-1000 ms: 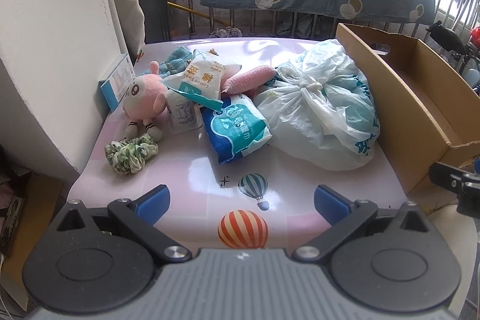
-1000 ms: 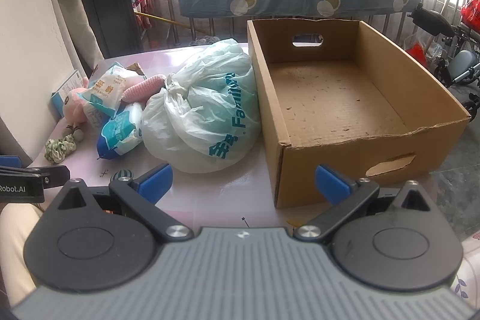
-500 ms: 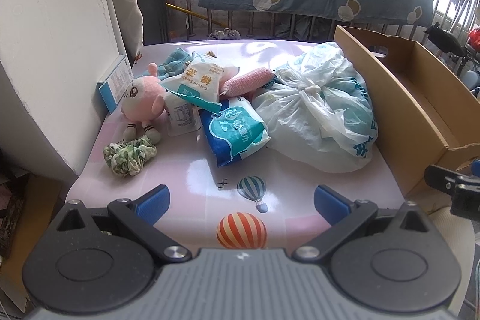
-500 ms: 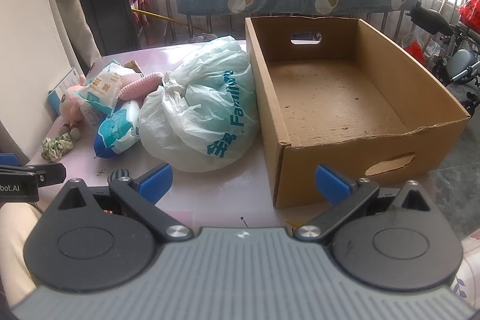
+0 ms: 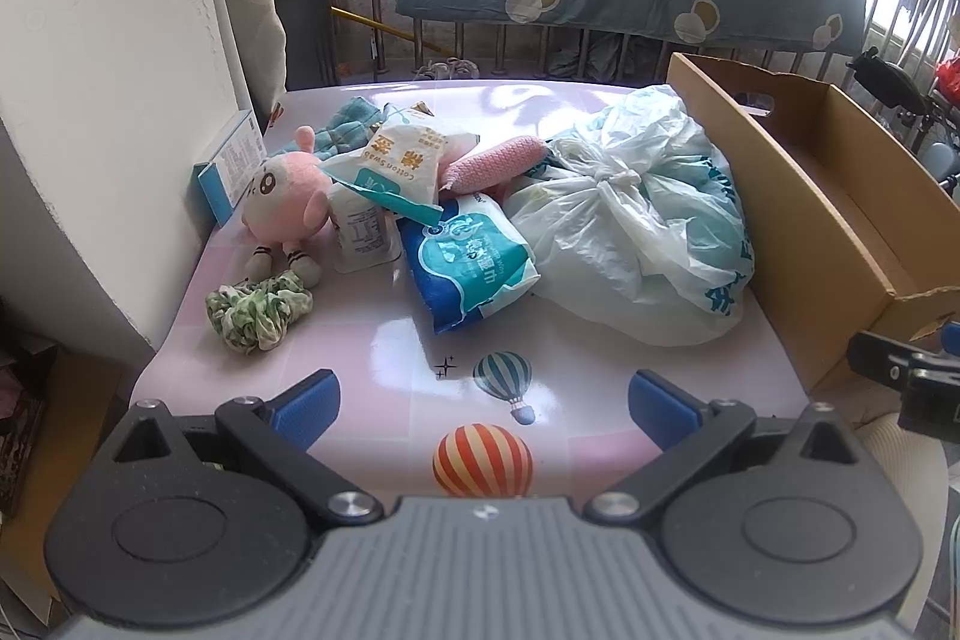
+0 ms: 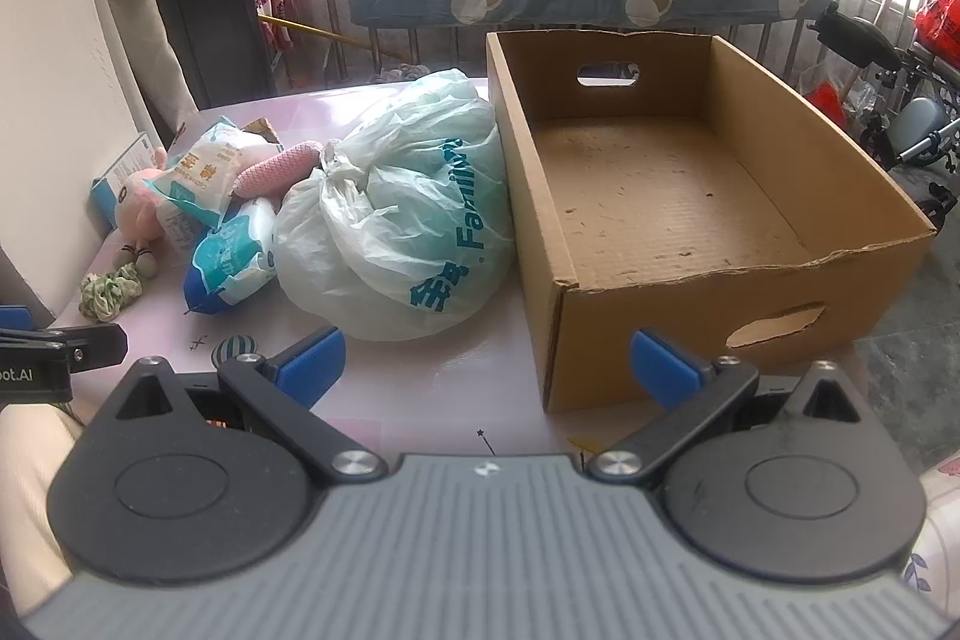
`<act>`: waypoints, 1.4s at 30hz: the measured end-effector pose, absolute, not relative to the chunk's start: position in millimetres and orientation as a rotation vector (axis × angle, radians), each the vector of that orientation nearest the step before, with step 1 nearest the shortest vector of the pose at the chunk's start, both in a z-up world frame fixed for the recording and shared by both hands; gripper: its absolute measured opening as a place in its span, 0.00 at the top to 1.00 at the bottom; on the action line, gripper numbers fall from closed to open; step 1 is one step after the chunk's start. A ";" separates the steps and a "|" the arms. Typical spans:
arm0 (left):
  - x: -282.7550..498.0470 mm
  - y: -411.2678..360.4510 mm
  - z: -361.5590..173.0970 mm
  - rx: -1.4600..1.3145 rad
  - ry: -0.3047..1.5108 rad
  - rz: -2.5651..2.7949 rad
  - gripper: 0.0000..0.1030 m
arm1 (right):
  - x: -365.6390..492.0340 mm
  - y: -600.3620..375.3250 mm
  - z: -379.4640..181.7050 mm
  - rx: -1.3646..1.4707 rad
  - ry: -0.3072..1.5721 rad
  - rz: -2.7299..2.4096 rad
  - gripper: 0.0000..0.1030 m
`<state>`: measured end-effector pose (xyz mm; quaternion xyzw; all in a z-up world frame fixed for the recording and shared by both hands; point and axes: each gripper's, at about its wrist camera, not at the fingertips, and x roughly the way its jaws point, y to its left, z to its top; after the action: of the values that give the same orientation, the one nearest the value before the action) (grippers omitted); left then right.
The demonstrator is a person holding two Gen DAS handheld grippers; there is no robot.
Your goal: Organize soft objects
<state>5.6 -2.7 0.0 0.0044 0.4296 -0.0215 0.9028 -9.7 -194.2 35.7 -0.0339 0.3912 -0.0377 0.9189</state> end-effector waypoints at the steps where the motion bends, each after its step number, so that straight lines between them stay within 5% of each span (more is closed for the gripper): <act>1: 5.7 -2.6 0.1 0.009 0.889 -0.044 0.00 | -9.5 -194.2 35.8 -0.069 0.804 -0.076 0.01; 42: 3.7 48.5 3.1 -0.134 0.812 -0.116 0.00 | -3.6 -186.4 47.9 0.009 0.700 0.001 0.01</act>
<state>3.7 48.5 3.1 -0.0650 0.3943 -0.0564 0.9150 -3.6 -186.4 47.9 0.0044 0.3428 0.0004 0.9394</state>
